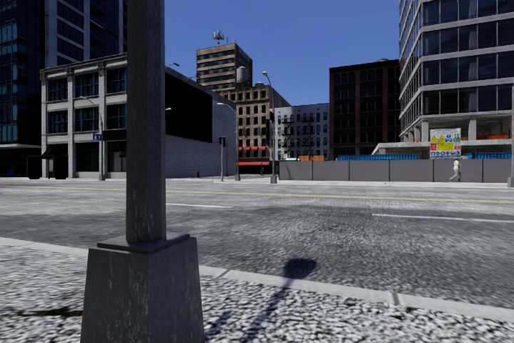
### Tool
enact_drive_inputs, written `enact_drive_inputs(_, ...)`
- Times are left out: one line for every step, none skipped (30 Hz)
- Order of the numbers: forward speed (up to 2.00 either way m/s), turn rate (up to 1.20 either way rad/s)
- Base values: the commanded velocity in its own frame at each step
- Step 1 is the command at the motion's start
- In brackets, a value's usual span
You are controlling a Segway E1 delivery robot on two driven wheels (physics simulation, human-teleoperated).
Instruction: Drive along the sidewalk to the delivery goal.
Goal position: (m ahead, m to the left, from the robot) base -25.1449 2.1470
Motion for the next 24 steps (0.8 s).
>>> enact_drive_inputs(0.0,0.0)
enact_drive_inputs(0.0,0.0)
enact_drive_inputs(0.0,0.0)
enact_drive_inputs(0.0,0.0)
enact_drive_inputs(0.0,0.0)
enact_drive_inputs(0.0,0.0)
enact_drive_inputs(0.0,0.0)
enact_drive_inputs(0.0,0.0)
enact_drive_inputs(0.0,0.0)
enact_drive_inputs(0.0,0.0)
enact_drive_inputs(0.0,0.0)
enact_drive_inputs(0.0,0.0)
enact_drive_inputs(0.0,0.0)
enact_drive_inputs(0.0,0.0)
enact_drive_inputs(0.0,0.0)
enact_drive_inputs(0.0,0.0)
enact_drive_inputs(0.0,0.0)
enact_drive_inputs(0.0,0.0)
enact_drive_inputs(0.0,0.0)
enact_drive_inputs(0.0,0.0)
enact_drive_inputs(0.0,0.0)
enact_drive_inputs(0.0,0.0)
enact_drive_inputs(0.0,0.0)
enact_drive_inputs(0.0,0.0)
